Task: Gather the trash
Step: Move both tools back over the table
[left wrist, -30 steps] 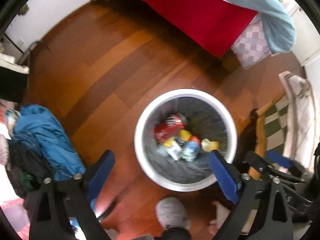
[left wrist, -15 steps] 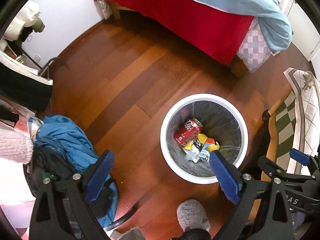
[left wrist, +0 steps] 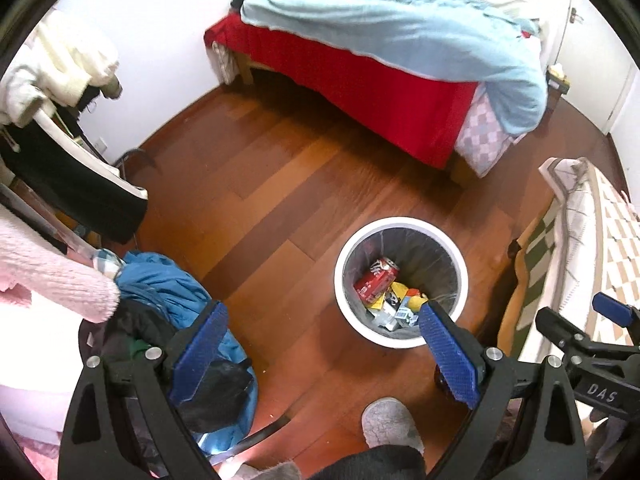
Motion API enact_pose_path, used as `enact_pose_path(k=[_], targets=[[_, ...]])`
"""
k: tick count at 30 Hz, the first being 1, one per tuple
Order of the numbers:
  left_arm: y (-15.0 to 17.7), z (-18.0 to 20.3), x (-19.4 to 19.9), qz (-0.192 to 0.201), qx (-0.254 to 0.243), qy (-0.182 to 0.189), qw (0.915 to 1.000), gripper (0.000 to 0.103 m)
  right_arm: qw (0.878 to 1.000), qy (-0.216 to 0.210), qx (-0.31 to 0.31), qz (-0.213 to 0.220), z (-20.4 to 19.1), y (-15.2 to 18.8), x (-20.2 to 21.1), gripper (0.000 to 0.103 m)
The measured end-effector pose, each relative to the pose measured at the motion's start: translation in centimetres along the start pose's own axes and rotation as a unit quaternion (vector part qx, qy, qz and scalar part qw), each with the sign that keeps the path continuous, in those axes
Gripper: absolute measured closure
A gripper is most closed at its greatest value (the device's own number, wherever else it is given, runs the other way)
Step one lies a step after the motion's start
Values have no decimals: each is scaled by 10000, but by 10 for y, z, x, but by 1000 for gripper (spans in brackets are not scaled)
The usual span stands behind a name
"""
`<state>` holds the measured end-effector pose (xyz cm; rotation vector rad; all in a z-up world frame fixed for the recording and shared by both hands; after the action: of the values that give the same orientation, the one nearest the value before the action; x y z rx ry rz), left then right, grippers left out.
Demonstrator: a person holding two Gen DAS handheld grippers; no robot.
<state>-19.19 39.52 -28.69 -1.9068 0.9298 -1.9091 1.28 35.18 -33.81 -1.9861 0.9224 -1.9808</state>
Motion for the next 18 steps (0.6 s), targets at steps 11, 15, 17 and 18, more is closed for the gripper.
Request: enact_pose_path(k=[11,15,17,18], targets=[[2,10,99,595,-87,84,9982,6,9968,-323,-323,660,15,14,117,0],[2,23,131,836,-139,-60,9964,6,9905,-617,-803,925,35,19,158,0],[3,34,141,939,-130,-2,9955,6,9858,-692,-1136,1030,55,25,176,0],[3,43,144,948,-133,47,9954,6,9828,-695,-1326,1084,71,30,185,0]])
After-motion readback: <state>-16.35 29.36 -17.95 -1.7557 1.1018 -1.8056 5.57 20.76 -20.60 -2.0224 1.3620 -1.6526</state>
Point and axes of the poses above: each gripper's, at about its wrist camera, not at the fingertips, and x roughly against the way its jaws point, z to its right, y to its underside, the point moved 6 cm from there along -x, roughly the way its jaws point, and after that the axes turned 10 degrees about z, right-handed, at the moved point
